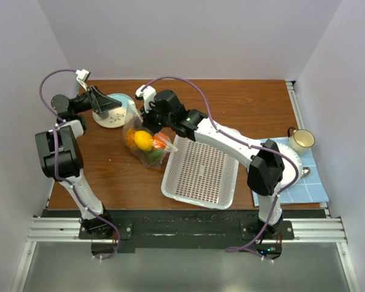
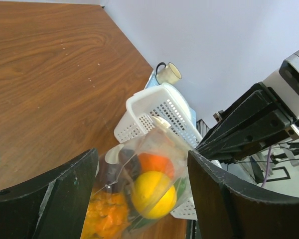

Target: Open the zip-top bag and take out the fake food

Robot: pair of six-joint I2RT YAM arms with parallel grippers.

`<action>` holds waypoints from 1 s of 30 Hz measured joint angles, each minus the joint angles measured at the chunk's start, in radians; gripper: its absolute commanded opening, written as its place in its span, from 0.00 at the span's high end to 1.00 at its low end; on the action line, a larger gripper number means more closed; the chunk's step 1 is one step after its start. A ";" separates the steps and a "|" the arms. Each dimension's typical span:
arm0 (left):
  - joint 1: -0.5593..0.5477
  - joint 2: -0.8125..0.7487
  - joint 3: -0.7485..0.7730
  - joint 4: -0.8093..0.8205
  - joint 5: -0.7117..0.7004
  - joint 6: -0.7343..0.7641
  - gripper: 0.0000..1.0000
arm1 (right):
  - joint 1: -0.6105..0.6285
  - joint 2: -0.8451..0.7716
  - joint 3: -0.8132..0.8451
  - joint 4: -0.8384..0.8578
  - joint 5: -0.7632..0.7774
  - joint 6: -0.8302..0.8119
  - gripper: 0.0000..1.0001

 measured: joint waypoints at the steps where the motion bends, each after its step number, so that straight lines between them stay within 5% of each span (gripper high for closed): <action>1: 0.005 0.002 0.000 0.000 0.000 0.006 0.21 | 0.000 0.000 0.000 0.000 -0.004 0.003 1.00; 14: -0.090 0.002 -0.088 0.001 0.000 0.066 0.22 | 0.000 0.000 0.000 0.000 -0.053 0.030 1.00; 17: -0.095 0.002 -0.093 0.001 0.000 0.072 0.27 | 0.000 0.000 0.000 0.000 -0.056 0.030 1.00; 24: -0.093 -0.016 -0.105 0.000 0.000 0.071 0.57 | 0.000 0.000 0.000 0.000 -0.055 0.030 1.00; 30: -0.095 -0.035 -0.109 0.002 0.001 0.064 0.63 | -0.005 0.000 0.000 0.000 -0.055 0.035 0.94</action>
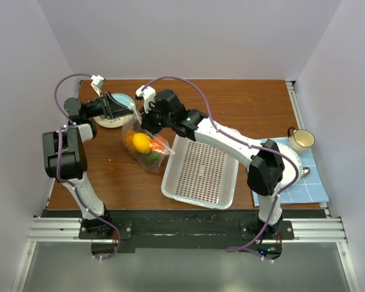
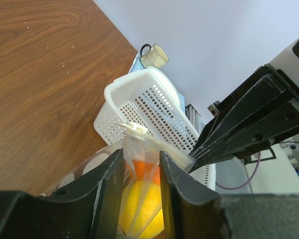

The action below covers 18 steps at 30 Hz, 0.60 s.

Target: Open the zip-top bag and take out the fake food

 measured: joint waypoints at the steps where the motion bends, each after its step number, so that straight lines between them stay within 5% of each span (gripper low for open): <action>1: -0.001 0.000 0.000 0.000 0.000 -0.003 0.64 | 0.000 0.000 0.000 0.000 0.000 0.002 0.82; 2: -0.002 -0.002 0.000 0.000 0.000 -0.009 0.64 | 0.000 0.000 0.000 0.000 0.001 0.005 0.60; 4: -0.007 -0.006 0.000 0.000 0.000 -0.016 0.68 | 0.000 0.000 0.000 0.000 0.006 0.014 0.44; 5: -0.009 -0.007 0.000 0.000 0.000 -0.019 0.69 | -0.001 0.000 0.000 0.002 0.009 0.014 0.28; 8: -0.014 -0.012 0.000 0.000 0.000 -0.029 0.70 | -0.004 0.000 0.004 0.003 0.015 0.019 0.08; 13: -0.011 -0.030 -0.002 0.000 0.000 -0.050 0.70 | -0.037 -0.001 0.027 0.001 -0.008 0.021 0.04; 18: 0.007 -0.069 -0.011 0.000 0.000 -0.069 0.70 | -0.141 -0.006 0.028 0.054 -0.153 0.081 0.16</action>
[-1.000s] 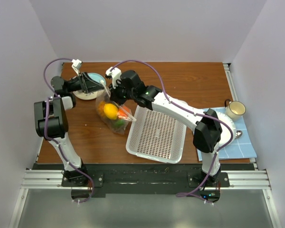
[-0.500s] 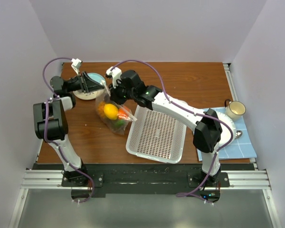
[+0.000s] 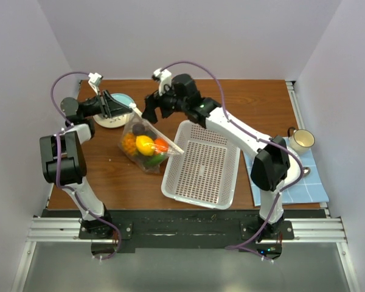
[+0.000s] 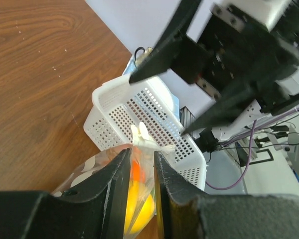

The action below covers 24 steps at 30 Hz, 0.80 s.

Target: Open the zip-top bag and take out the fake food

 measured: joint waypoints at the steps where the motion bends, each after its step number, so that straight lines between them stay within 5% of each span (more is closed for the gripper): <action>1: 0.003 -0.009 0.000 0.000 0.000 -0.003 0.70 | -0.029 0.002 0.001 0.021 -0.039 0.026 0.19; 7: 0.015 -0.058 0.000 0.000 0.002 -0.021 0.70 | -0.145 0.103 0.080 0.256 -0.305 0.255 0.34; 13: 0.020 -0.071 -0.002 0.001 0.002 -0.026 0.69 | -0.141 0.164 0.050 0.396 -0.466 0.412 0.34; 19: 0.021 -0.070 -0.015 0.005 0.001 -0.026 0.36 | -0.132 0.153 -0.010 0.424 -0.519 0.423 0.33; 24: 0.021 -0.040 -0.049 0.007 -0.001 -0.013 0.34 | -0.131 0.153 -0.014 0.422 -0.520 0.421 0.34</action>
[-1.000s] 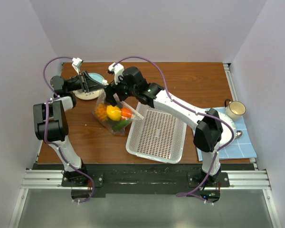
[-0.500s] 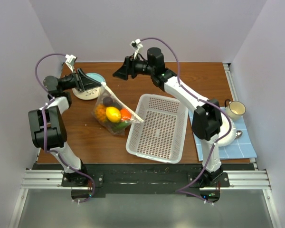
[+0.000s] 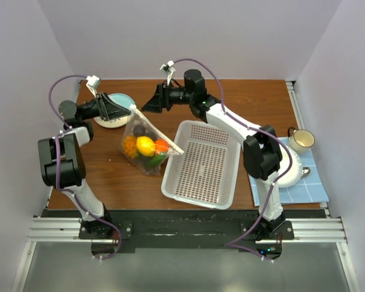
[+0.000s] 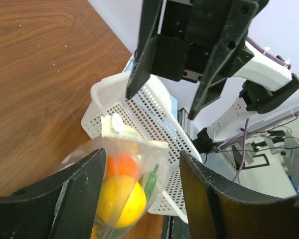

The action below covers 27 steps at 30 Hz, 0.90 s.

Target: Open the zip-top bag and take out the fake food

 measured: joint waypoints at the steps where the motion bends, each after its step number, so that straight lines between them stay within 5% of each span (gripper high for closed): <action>1: 0.000 0.013 -0.006 0.000 0.000 0.005 0.34 | 0.000 0.000 0.000 0.000 0.000 0.000 0.34; 9: -0.004 0.085 -0.044 -0.002 0.000 0.042 0.37 | 0.000 0.005 0.006 -0.003 0.001 0.005 0.35; 18: -0.046 0.116 -0.046 -0.002 0.000 0.054 0.57 | -0.002 0.050 0.056 -0.079 0.064 -0.041 0.31; 27: -0.048 0.117 -0.048 -0.001 0.000 0.074 0.66 | -0.048 0.047 0.040 -0.161 0.174 -0.119 0.30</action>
